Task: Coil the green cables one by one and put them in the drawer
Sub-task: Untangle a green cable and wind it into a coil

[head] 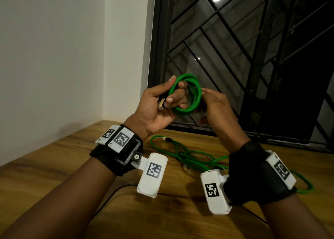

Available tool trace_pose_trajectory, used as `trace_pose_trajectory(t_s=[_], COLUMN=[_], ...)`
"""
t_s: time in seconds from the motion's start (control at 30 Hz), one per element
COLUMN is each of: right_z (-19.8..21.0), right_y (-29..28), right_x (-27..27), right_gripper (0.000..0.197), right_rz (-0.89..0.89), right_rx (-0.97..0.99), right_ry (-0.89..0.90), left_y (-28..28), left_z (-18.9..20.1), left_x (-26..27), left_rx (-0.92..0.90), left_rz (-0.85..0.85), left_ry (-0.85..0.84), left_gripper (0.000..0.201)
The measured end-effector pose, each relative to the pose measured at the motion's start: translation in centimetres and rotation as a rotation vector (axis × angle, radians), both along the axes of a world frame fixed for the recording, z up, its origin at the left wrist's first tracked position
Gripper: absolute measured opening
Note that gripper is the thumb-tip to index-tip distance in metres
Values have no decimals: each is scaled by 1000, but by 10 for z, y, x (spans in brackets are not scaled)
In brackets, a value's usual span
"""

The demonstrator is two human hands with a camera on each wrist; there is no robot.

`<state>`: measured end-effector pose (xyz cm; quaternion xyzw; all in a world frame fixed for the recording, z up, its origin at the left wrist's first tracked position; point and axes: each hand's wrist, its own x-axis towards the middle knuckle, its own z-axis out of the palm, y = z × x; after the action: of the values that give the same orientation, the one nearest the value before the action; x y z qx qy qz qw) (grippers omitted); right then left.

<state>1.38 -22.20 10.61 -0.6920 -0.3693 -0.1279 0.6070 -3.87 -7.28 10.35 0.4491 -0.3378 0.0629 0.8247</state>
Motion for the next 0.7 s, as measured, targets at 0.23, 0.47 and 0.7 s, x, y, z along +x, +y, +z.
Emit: trace_pose_trajectory(t_s=[0.23,0.47,0.7], right_z=[-11,-13,-13], right_y=[11,6,-5], right_x=[-13,4,18], right_gripper=[30,25,24], right_rz=[-51,-138,-363], right_rx=[-91,-101,-304], right_ry=[-161,-296,-544], left_y=[3,-3,-5], left_z=[-4,-2,2], left_x=[3,-1,-4], left_rx=[-46,94,301], left_rz=[-53,48,356], left_ry=[13,59,147], left_gripper=[32,31,34])
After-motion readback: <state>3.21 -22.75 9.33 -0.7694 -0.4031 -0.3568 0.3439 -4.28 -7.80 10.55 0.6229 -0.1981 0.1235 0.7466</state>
